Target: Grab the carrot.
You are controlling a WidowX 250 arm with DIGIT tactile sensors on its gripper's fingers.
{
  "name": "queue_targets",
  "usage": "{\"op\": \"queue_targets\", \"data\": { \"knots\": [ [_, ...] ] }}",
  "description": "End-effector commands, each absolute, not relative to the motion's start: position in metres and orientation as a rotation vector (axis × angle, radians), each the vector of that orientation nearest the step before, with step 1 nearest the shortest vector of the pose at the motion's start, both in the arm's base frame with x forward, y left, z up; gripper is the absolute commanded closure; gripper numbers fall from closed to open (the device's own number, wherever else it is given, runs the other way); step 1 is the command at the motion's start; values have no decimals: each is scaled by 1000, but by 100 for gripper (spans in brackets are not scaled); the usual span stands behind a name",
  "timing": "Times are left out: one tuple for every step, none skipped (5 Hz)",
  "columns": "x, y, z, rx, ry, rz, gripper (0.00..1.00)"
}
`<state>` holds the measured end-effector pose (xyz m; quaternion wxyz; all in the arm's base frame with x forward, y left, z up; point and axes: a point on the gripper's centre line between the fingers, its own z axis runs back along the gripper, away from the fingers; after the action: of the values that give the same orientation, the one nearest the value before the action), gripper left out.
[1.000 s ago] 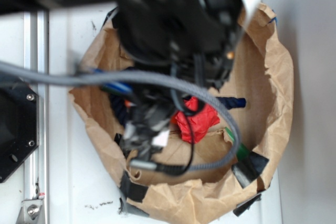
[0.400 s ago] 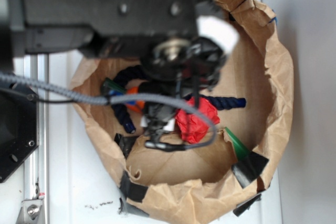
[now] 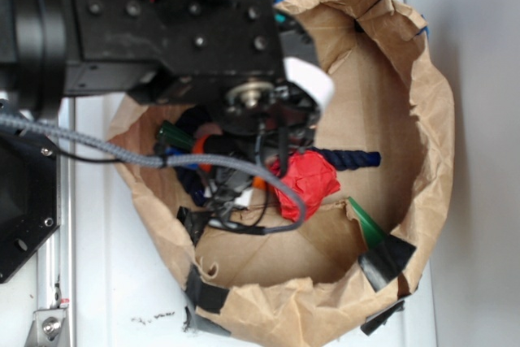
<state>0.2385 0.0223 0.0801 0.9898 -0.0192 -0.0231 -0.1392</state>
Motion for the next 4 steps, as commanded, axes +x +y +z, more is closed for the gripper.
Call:
{"op": "queue_targets", "data": {
  "knots": [
    [232, 12, 71, -4, -77, -292, 0],
    [224, 4, 65, 19, -81, -295, 0],
    [217, 1, 51, 31, -73, -296, 0],
    [208, -1, 45, 48, -70, -263, 100]
  ]
}}
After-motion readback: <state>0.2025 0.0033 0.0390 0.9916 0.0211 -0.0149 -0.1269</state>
